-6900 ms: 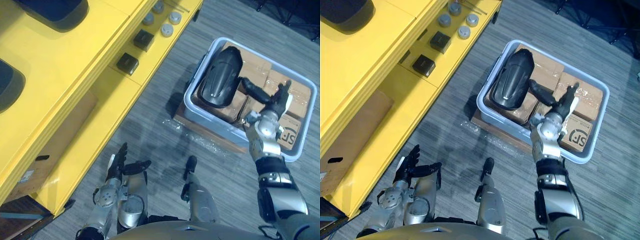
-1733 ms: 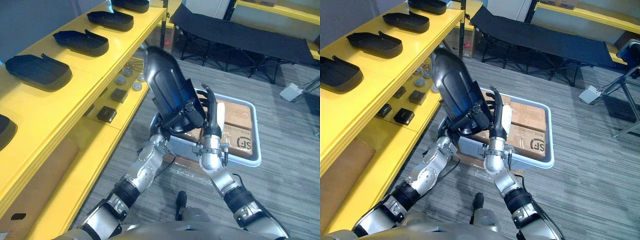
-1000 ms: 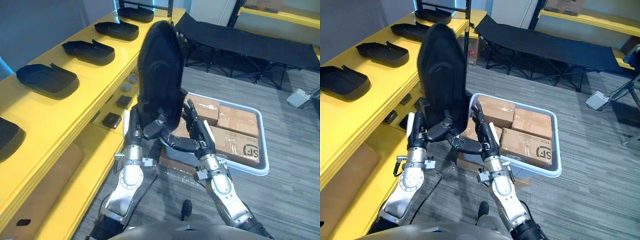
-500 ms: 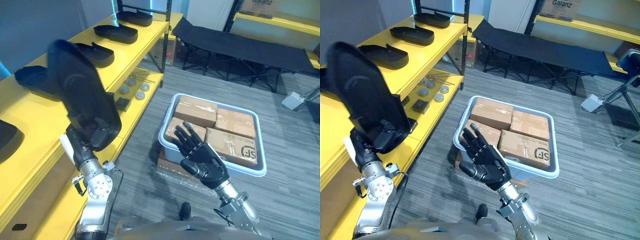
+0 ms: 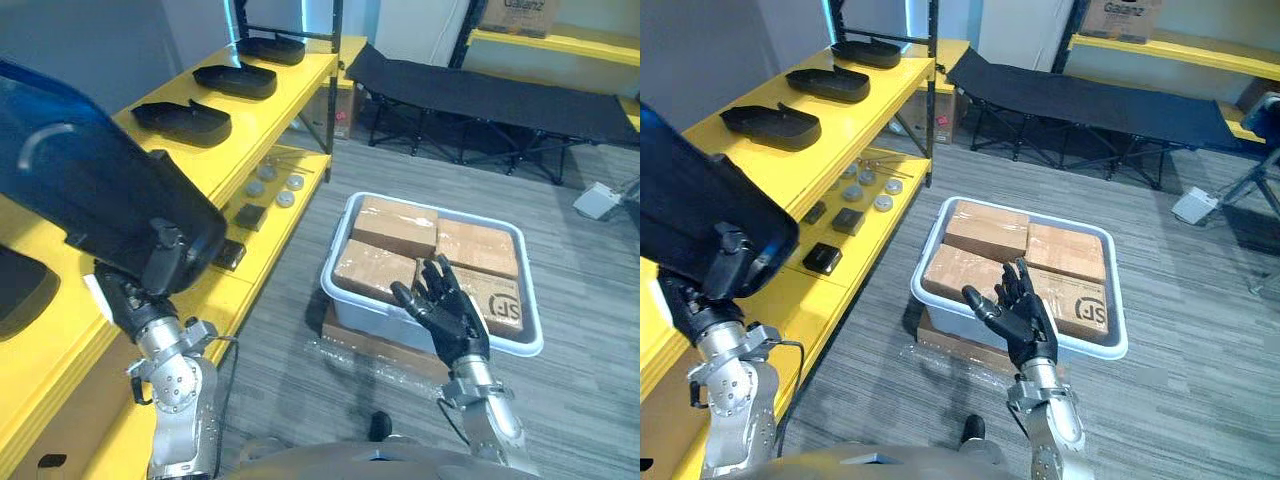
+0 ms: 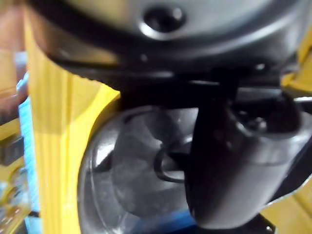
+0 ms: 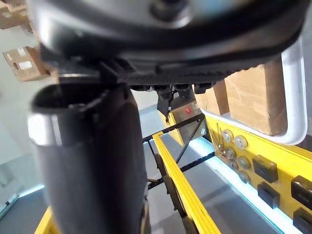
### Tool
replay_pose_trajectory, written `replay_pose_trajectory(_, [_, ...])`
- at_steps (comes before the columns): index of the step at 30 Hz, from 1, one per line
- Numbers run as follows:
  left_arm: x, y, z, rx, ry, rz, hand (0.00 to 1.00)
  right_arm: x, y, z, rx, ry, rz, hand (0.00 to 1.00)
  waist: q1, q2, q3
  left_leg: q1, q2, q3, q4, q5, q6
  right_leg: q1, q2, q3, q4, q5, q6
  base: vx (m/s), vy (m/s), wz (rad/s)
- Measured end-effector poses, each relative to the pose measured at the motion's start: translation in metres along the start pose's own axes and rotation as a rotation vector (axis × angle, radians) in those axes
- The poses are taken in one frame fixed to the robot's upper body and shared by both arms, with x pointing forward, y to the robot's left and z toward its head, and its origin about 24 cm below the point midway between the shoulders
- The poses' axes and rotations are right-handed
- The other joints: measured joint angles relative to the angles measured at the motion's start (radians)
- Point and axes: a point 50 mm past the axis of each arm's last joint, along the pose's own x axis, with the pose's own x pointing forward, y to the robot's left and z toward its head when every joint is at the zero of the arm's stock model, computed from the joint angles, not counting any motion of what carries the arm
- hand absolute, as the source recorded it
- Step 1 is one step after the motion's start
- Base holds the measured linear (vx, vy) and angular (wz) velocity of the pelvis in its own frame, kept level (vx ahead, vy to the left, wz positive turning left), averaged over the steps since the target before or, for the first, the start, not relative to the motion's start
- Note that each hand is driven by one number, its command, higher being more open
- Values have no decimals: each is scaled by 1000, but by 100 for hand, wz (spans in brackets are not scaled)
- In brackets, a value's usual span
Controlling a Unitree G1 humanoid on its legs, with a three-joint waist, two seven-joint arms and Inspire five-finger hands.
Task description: Walk over and take three plastic housings, then place them on the shelf
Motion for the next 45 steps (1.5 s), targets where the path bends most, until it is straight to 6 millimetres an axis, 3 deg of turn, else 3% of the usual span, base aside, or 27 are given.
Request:
replay_pose_trajectory(5, [4, 12, 15, 52, -94, 63, 0, 26, 23, -3, -69, 22, 71, 100, 61, 5, 1, -37, -23, -116, -5, 32, -3, 38, -23, -122, 0, -9, 12, 10, -7, 75])
replay_pose_trajectory(9, [-1, 43, 27, 135, -122, 111, 0, 45, 41, -1, -92, 11, 104, 100, 141, 7, 0, -63, -49, -221, -17, 51, 0, 81, -40, -227, 6, -22, 27, 38, 3, 75])
replay_pose_trajectory(11, [-5, 57, 27, 174, -111, 133, 0, 53, 44, 5, -118, -15, 102, 100, 160, 6, -1, -79, -65, -272, -15, 58, 3, 99, -48, -238, 7, -33, 31, 50, 48, 88])
replay_pose_trajectory(15, [-10, 68, 27, 200, -76, 100, 0, 62, 36, 15, -67, -25, 6, 100, 169, 2, 0, -100, -89, -392, -16, 78, -3, 112, -64, -214, 104, -143, 60, 45, 22, 90])
replay_pose_trajectory(20, [-12, 57, 23, 186, -52, -17, 0, 62, 15, 24, -26, -55, -78, 100, 161, 12, 4, -138, -92, -466, -34, 117, -13, 114, -64, -299, 145, -186, 69, -18, -60, 64])
replay_pose_trajectory(21, [-14, 53, 21, 178, -40, -62, 0, 61, 10, 26, -13, -64, -100, 100, 145, 20, 7, -158, -100, -464, -48, 148, -1, 116, -65, -318, 147, -202, 80, -52, -70, 120])
replay_pose_trajectory(23, [-16, 42, 18, 154, -26, -140, 0, 55, -1, 27, -15, -78, -148, 100, 121, 24, 10, -187, -100, -390, -61, 171, 41, 123, -71, -355, 157, -212, 70, -43, -33, 123])
replay_pose_trajectory(24, [-18, 35, 16, 139, -16, -204, 0, 52, -8, 27, -17, -83, -193, 100, 119, 43, 27, -208, -66, -279, -51, 185, 60, 136, -80, -400, 176, -214, 72, -29, -4, 94])
replay_pose_trajectory(25, [-19, 33, 15, 134, -12, -226, 0, 50, -11, 27, -20, -85, -211, 100, 118, 54, 34, -210, -53, -240, -50, 199, 46, 142, -83, -412, 188, -215, 73, -33, 30, 81])
replay_pose_trajectory(26, [-21, 30, 15, 125, -7, -253, 0, 48, -15, 27, -25, -84, -231, 100, 122, 64, 39, -207, -55, -232, -57, 221, 13, 142, -94, -409, 211, -229, 79, -4, 72, 45])
replay_pose_trajectory(28, [-25, 31, 16, 118, -18, -276, 0, 46, -13, 24, -23, -82, -227, 100, 124, 65, 43, -200, -70, -228, -63, 230, 4, 120, -126, -383, 268, -259, 81, 1, 110, 14])
replay_pose_trajectory(30, [-27, 35, 17, 121, -17, -265, 0, 49, -7, 26, -9, -103, -195, 100, 125, 66, 66, -204, -80, -197, 2, 187, 20, 95, -156, -320, 336, -299, 78, -42, 87, -38])
replay_pose_trajectory(35, [-27, 32, 17, 123, -30, -275, 0, 52, 1, 28, 9, -139, -165, 100, 110, 75, 107, -248, -75, -148, 249, 32, 31, 76, -200, -231, 472, -389, 131, -94, 106, -33])
replay_pose_trajectory(39, [-17, 27, 22, 160, -70, -359, 0, 50, 6, 21, 131, -131, -190, 100, 94, 39, 99, -258, -115, -109, 331, -48, 64, 104, -244, -208, 486, -406, 186, 76, 154, 5])
replay_pose_trajectory(40, [-12, 23, 24, 162, -89, -386, 0, 49, 6, 21, 139, -139, -190, 100, 91, 25, 96, -256, -132, -117, 331, -58, 70, 86, -267, -185, 557, -382, 181, 132, 142, 43])
replay_pose_trajectory(41, [-6, 16, 23, 147, -100, -403, 0, 49, 7, 21, 140, -140, -184, 100, 86, 27, 94, -249, -159, -132, 326, -56, 88, 6, -307, -125, 710, -312, 105, 184, 255, 57])
replay_pose_trajectory(42, [-3, 12, 24, 143, -112, -407, 0, 49, 9, 21, 136, -139, -169, 100, 79, 29, 93, -214, -171, -152, 288, -45, 104, -60, -313, -44, 826, -199, 51, 152, 243, 54])
replay_pose_trajectory(43, [-1, 11, 25, 143, -120, -408, 0, 50, 12, 20, 130, -136, -159, 100, 68, 31, 93, -194, -172, -170, 266, -34, 103, -98, -308, -3, 880, -179, 49, 203, 161, 61])
replay_pose_trajectory(44, [3, 9, 28, 146, -142, -410, 0, 50, 16, 21, 109, -132, -142, 100, 55, 38, 94, -164, -170, -204, 225, -26, 124, -142, -267, 44, 951, -248, 35, 249, 50, 81])
replay_pose_trajectory(45, [6, 5, 30, 136, -163, -402, 0, 51, 17, 28, 94, -147, -127, 100, 39, 36, 90, -145, -169, -244, 192, -15, 127, -156, -196, 70, 908, -321, 26, 243, 17, 89])
